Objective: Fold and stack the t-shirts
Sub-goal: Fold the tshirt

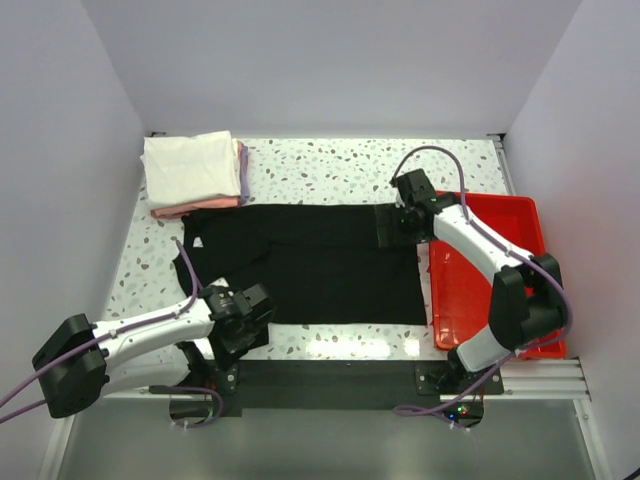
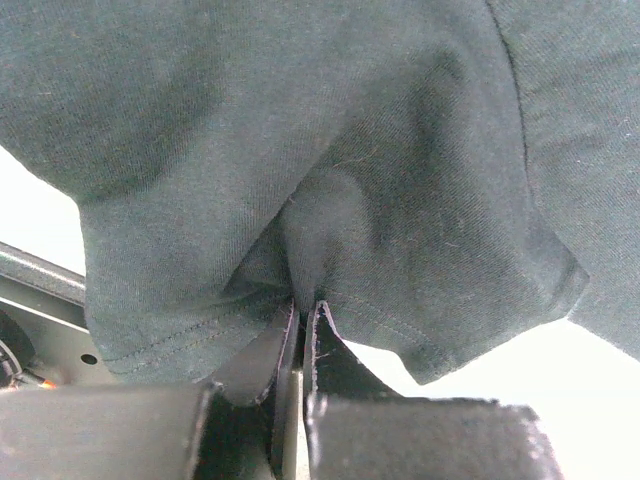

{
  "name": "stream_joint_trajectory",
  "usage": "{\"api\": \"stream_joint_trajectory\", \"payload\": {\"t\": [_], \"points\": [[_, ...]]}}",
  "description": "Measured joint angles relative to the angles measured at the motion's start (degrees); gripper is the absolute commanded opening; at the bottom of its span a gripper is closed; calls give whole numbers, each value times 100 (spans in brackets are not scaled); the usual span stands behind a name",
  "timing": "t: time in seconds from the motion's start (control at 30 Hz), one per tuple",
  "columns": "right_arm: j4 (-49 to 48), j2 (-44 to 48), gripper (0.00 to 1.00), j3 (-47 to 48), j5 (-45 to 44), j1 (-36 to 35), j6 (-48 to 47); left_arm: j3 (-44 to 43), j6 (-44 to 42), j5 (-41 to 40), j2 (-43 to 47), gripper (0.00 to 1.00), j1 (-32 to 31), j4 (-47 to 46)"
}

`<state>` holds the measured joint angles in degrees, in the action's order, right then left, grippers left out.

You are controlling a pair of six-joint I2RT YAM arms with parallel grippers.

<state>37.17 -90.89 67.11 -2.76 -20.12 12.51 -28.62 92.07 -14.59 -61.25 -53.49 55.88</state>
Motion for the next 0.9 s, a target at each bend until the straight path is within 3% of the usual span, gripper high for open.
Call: {"api": "stream_joint_trajectory", "payload": {"t": [0.17,0.3,0.47,0.67,0.9], "points": [[411,776,99,-470,-476,-927,225,-96,-186,-22,-98,0,13,9],[636,1423,99,-1117,-297,-1788,531,-269,-317,-144,-164,0,13,48],[922,1456,97,-1746,-114,-2533,946,-466,-328,-365,-162,0,13,168],[1425,1353,86,-2035,-254,-2592,1368,-474,-326,-426,-76,0,13,256],[1545,927,80,-2129,-535,-2590,1624,-708,-317,-627,-20,0,13,662]]}}
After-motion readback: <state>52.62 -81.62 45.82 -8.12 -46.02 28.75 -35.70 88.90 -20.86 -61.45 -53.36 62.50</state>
